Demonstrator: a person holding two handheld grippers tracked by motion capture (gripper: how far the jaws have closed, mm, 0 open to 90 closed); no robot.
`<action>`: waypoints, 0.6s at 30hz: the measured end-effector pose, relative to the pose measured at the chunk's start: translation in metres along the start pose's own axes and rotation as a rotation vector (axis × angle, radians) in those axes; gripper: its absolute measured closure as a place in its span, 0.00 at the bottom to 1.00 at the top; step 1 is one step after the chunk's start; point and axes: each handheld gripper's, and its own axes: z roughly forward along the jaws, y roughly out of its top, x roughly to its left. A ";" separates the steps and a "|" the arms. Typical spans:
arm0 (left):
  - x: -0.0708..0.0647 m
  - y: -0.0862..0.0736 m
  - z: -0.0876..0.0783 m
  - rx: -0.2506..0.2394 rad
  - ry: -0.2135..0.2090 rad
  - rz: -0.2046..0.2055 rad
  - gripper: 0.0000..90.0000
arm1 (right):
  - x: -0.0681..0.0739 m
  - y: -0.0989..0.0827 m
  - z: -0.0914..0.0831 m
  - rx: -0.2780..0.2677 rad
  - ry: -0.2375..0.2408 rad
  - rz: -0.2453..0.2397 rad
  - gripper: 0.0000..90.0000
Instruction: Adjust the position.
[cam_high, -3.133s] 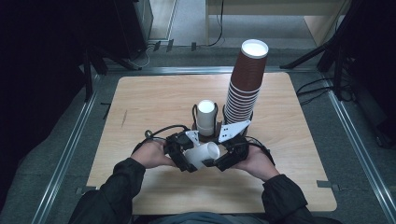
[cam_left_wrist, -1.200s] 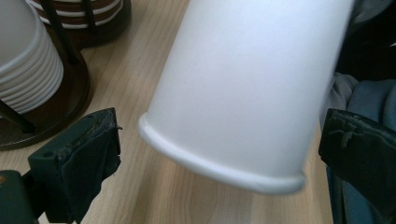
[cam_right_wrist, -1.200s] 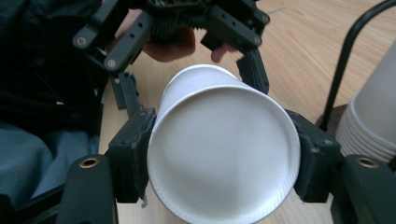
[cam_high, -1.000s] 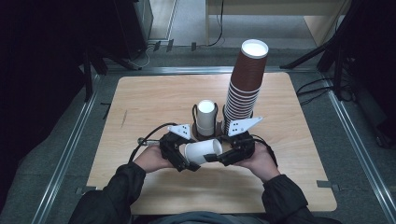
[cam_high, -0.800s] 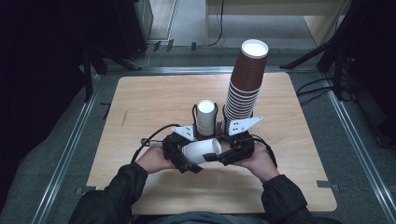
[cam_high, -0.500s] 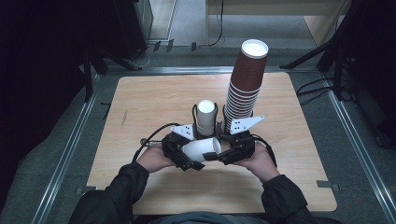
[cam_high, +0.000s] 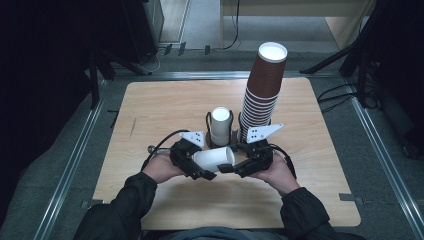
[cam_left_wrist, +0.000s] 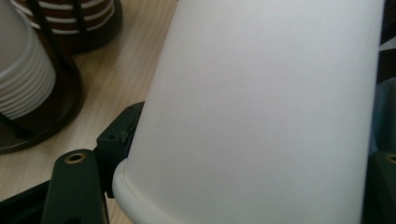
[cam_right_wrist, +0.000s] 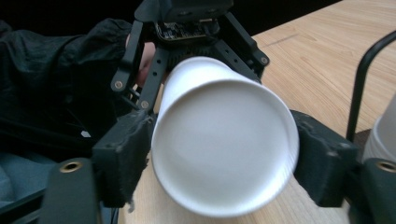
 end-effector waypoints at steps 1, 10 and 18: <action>0.001 0.000 -0.002 0.002 -0.003 -0.006 0.28 | 0.000 0.000 -0.001 0.012 -0.003 0.001 0.26; 0.005 -0.002 -0.020 0.040 0.027 -0.013 0.28 | 0.000 -0.005 0.005 0.134 -0.048 -0.052 0.26; 0.002 0.002 -0.024 0.143 0.085 0.022 0.28 | 0.001 -0.008 0.011 0.204 -0.078 -0.078 0.26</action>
